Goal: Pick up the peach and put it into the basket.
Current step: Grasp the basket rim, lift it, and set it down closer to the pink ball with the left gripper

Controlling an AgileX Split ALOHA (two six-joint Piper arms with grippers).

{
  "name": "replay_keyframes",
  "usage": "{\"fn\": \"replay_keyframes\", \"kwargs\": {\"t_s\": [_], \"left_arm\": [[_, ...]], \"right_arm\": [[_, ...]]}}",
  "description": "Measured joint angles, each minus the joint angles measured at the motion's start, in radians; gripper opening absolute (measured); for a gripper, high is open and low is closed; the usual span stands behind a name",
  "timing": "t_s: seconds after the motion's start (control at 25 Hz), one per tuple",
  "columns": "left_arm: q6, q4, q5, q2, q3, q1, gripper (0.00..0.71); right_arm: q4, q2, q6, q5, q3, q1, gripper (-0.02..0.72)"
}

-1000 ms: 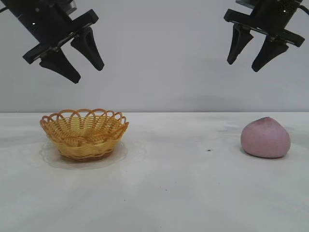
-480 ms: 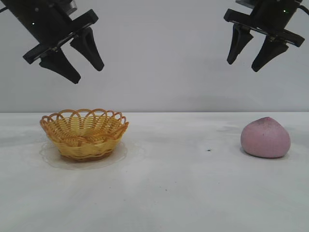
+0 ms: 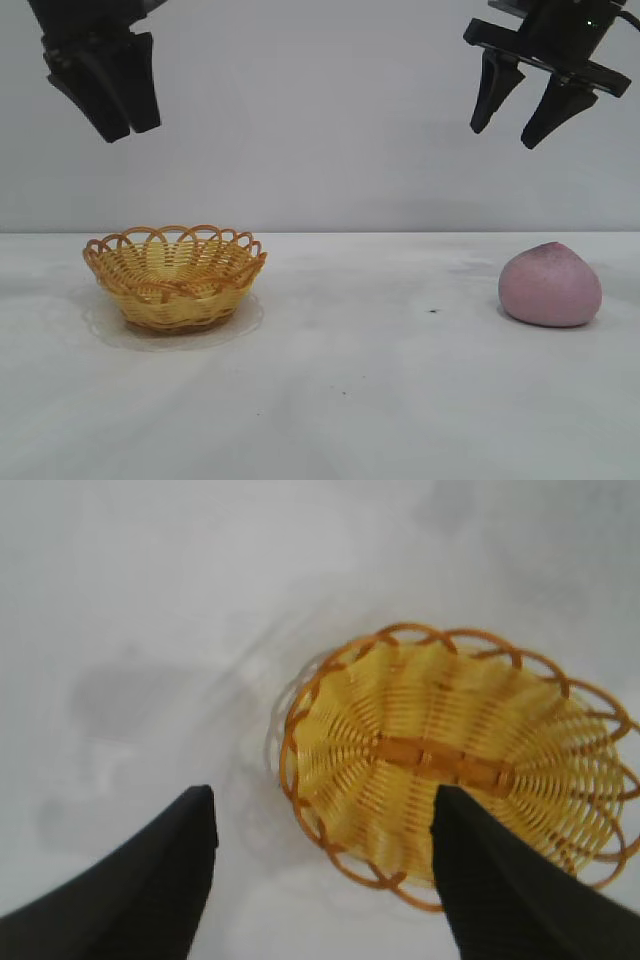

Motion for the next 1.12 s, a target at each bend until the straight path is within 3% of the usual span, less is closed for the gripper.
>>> {"fn": "replay_keyframes", "kwargs": {"t_s": [0.2,0.36,0.4,1.0,1.12], "left_arm": [[0.004,0.117,0.089,0.082,-0.106,-0.075,0.455],[0.004,0.147,0.104,0.151,-0.169,-0.108,0.455],[0.006,0.155,0.104,0.173,-0.182,-0.112,0.401],[0.017,0.206,0.054,0.360,-0.264,-0.114,0.405],[0.018,0.204,0.051,0.374,-0.267,-0.114,0.190]], "right_arm": [[0.000,0.000,0.000,0.002,0.000,0.000,0.405],[0.000,0.000,0.000,0.004,0.000,0.000,0.405],[0.000,0.000,0.000,0.004,0.000,0.000,0.405],[-0.002,0.000,-0.004,0.012,0.000,0.000,0.405],[-0.002,0.000,-0.019,0.014,0.000,0.000,0.405]]}}
